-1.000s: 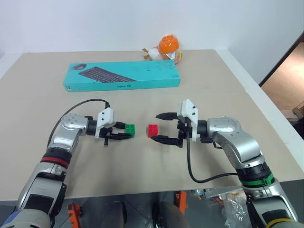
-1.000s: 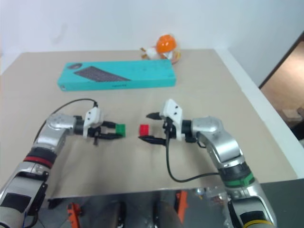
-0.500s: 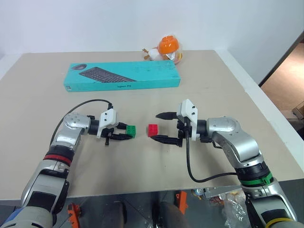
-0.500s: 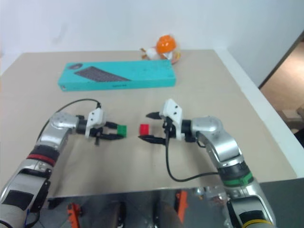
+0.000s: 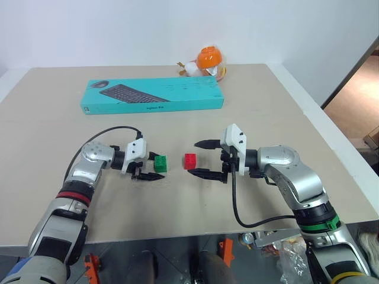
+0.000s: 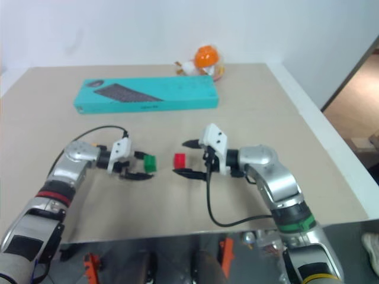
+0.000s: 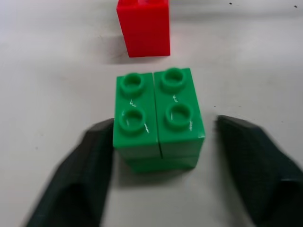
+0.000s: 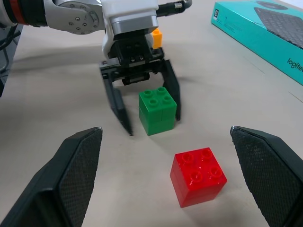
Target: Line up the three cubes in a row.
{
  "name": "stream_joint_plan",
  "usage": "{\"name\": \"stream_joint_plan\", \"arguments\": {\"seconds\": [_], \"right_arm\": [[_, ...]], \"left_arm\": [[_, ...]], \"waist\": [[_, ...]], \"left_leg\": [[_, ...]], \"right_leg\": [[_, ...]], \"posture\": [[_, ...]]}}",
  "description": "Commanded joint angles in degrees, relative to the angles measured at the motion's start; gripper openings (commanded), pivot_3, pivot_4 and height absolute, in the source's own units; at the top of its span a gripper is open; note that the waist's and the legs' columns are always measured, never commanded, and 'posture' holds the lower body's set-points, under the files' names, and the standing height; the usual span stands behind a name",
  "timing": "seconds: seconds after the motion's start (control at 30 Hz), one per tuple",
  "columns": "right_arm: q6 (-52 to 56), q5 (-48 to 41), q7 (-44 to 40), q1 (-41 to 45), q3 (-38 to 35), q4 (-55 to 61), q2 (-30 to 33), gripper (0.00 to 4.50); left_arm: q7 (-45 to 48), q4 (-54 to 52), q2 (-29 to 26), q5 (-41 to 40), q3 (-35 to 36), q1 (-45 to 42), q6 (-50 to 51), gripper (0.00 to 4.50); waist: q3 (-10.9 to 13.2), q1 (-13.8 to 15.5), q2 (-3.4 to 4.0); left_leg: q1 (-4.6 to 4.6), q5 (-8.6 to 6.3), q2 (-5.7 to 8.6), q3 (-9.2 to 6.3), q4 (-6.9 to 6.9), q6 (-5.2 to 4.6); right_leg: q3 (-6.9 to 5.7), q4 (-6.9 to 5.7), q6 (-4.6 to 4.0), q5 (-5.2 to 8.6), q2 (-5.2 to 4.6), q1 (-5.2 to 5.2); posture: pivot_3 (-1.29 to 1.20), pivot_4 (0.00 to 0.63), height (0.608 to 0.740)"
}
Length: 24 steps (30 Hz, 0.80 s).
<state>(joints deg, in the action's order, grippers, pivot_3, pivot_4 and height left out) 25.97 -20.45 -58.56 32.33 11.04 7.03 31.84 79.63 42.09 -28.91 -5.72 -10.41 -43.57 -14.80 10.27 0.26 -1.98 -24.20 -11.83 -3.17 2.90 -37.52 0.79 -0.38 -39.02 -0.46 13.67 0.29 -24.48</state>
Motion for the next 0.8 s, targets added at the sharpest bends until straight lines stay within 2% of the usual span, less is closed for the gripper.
{"name": "stream_joint_plan", "arguments": {"seconds": [0.03,0.2,0.3,0.5,0.57,0.67,0.8], "right_arm": [[-1.1,0.0,-0.3,0.4,-0.9,0.4,-0.1,4.5],[-1.8,0.2,-0.7,0.8,-0.6,-0.3,-0.4,4.5],[-2.0,0.4,-0.9,1.2,-0.5,-0.8,-0.6,4.5],[-2.7,0.3,-2.5,2.3,-1.0,-2.0,-0.3,4.5],[-3.0,0.1,-3.1,2.8,-1.3,-2.4,-0.1,4.5],[-3.2,-0.3,-3.7,3.5,-1.7,-2.9,-0.2,4.5],[-3.6,-0.3,-4.6,4.1,-1.6,-3.6,-0.4,4.5]], "left_arm": [[-0.7,-0.6,-0.7,0.7,0.6,-2.0,-2.5,4.45],[-1.2,-5.0,-2.1,0.2,1.4,-0.6,-2.2,4.45],[-1.4,-11.9,-4.1,-1.9,2.6,1.7,2.3,4.45],[-5.4,-32.4,-11.3,-11.1,10.1,10.9,24.0,4.45],[-10.9,-38.2,-12.1,-14.5,14.6,14.0,31.7,4.45],[-22.4,-45.5,-10.3,-17.1,21.7,18.4,38.9,4.45],[-41.1,-55.2,-2.1,-16.3,29.7,25.2,41.1,4.45]], "waist": [[0.0,0.0,0.0],[0.0,0.0,0.0],[0.0,0.0,0.0],[0.0,-0.9,0.01],[0.0,-1.3,0.01],[0.0,-1.4,0.01],[0.0,-1.5,0.01]], "left_leg": [[-0.01,0.0,0.0,0.0,0.0,0.0],[-0.01,0.0,-0.03,0.01,0.0,0.0],[-0.01,0.0,-0.06,0.01,0.0,0.0],[-0.02,0.0,-0.24,0.02,0.02,0.0],[-0.02,0.0,-0.35,0.0,0.02,0.0],[0.0,0.02,-0.43,-0.05,0.0,0.03],[0.17,0.02,-0.47,0.0,0.01,0.03]], "right_leg": [[0.0,0.0,0.0,0.0,0.0,0.0],[0.01,0.0,-0.01,0.0,0.02,-0.02],[0.02,0.0,-0.01,0.0,0.04,-0.02],[0.22,-0.02,-0.03,0.0,0.14,-0.09],[0.22,-0.03,-0.09,-0.03,0.2,-0.11],[0.16,-0.06,-0.14,-0.06,0.21,-0.08],[0.3,-0.04,-0.12,-0.1,0.19,0.04]], "posture": [[0.0,0.15,0.74],[0.0,0.15,0.74],[0.0,0.15,0.74],[0.0,0.15,0.74],[0.0,0.15,0.74],[0.0,0.15,0.74],[0.0,0.15,0.74]]}}
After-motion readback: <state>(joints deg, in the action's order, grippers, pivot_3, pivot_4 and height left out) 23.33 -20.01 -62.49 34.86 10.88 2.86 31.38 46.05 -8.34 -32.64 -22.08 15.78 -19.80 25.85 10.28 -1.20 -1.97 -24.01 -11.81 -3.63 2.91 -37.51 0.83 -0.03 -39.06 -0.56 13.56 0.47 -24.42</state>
